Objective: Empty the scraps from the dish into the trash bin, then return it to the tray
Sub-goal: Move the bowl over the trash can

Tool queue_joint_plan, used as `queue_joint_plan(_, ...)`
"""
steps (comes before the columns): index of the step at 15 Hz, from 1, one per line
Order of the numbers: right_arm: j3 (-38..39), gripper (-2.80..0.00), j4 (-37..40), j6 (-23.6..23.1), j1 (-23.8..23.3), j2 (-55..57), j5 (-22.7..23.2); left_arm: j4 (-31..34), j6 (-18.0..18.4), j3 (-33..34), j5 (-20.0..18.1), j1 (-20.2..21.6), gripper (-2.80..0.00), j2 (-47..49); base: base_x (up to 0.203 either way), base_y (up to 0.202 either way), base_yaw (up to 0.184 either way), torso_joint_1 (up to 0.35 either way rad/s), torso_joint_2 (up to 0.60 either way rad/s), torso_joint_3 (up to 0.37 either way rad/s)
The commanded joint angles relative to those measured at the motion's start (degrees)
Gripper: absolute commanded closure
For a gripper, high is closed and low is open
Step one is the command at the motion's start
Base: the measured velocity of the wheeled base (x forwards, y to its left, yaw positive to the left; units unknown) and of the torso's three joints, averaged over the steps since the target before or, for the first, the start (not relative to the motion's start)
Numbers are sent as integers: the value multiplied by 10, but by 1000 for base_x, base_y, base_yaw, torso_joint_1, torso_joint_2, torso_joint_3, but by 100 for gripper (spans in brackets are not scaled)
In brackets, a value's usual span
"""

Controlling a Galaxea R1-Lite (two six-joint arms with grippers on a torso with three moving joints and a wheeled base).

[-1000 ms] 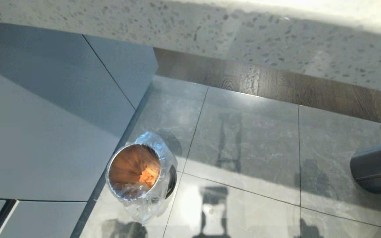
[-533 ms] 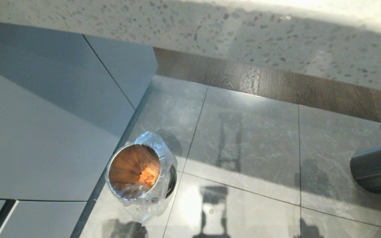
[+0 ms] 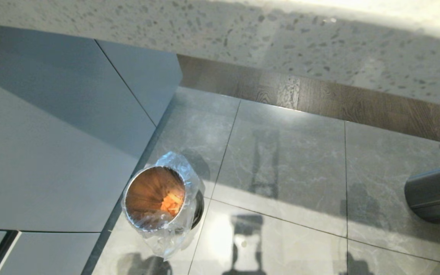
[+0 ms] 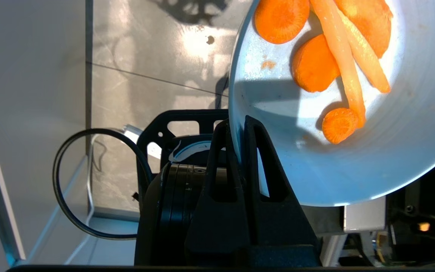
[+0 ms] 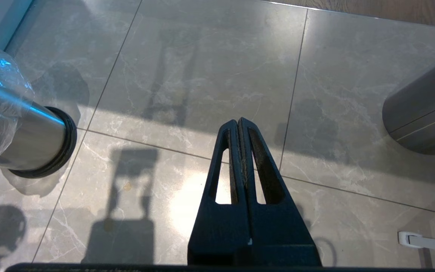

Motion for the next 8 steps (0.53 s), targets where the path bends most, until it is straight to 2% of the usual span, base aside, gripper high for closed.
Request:
queue_joint_plan(1, 0, 0, 0, 0, 0, 0, 0, 3, 7, 2, 3, 0, 0, -17, 0, 0, 0, 0, 0, 0)
queue_joint_plan(8, 0, 0, 0, 0, 0, 0, 0, 3, 8, 14, 1, 0, 0, -28, 0, 0, 0, 0, 0, 0)
